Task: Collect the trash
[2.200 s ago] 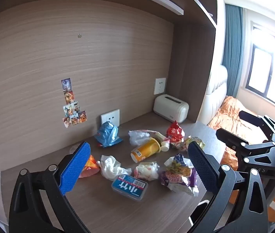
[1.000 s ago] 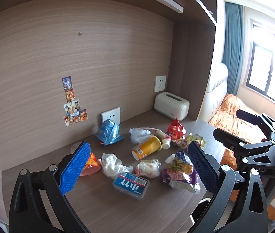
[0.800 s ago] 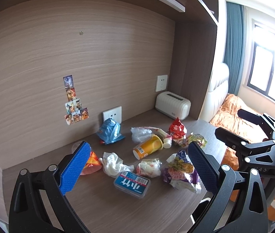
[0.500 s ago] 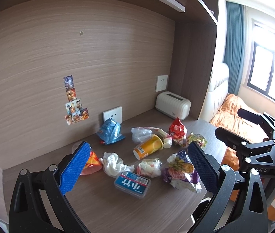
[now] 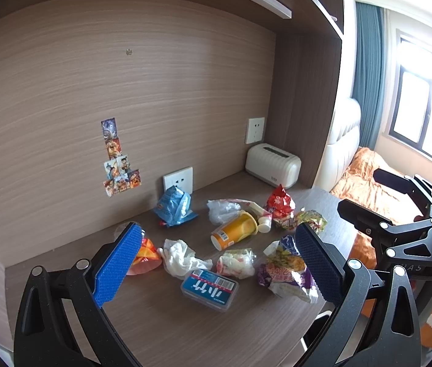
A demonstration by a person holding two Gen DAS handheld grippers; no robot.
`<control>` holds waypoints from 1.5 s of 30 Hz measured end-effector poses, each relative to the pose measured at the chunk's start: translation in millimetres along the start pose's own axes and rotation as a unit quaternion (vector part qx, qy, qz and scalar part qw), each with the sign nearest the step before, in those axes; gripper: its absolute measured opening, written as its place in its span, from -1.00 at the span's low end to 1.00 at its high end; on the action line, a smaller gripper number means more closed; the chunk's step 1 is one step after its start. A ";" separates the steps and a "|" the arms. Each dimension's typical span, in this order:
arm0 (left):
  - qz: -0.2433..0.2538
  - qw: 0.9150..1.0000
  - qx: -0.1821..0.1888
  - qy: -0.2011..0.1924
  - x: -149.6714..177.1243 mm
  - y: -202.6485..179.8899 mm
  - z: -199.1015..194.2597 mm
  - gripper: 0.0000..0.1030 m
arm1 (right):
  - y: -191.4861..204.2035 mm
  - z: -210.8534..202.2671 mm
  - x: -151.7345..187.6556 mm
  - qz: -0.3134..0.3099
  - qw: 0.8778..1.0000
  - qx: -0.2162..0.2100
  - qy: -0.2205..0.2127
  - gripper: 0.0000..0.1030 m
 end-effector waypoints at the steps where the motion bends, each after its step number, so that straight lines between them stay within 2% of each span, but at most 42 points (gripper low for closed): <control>1: 0.000 1.000 0.000 0.000 0.4 0.0 0.2 0.91 | 0.7 0.1 0.4 0.000 1.000 0.000 0.001 0.93; 17: 0.004 0.999 0.007 0.040 19.7 -3.3 23.1 0.91 | -3.4 18.7 21.3 0.007 0.999 -0.003 0.042 0.93; 27: 0.015 0.997 0.023 0.076 37.4 -2.8 59.4 0.91 | -0.7 43.3 45.9 0.000 0.997 0.009 0.079 0.93; 37: 0.071 0.986 0.025 0.147 78.9 5.1 127.9 0.91 | 13.6 88.0 80.5 0.008 0.993 0.010 0.119 0.93; 45: 0.150 0.974 0.034 0.167 96.8 1.2 170.8 0.91 | 30.7 110.9 96.0 -0.001 0.990 0.043 0.133 0.93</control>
Point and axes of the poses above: each gripper's, at about its wrist camera, not at the fingertips, and z roughly the way its jaws point, y to its left, x to its underside, the point moved 5 cm from there along z, roughly the way its jaws point, and after that the axes turned 9 degrees about y, right-handed, at the moved point
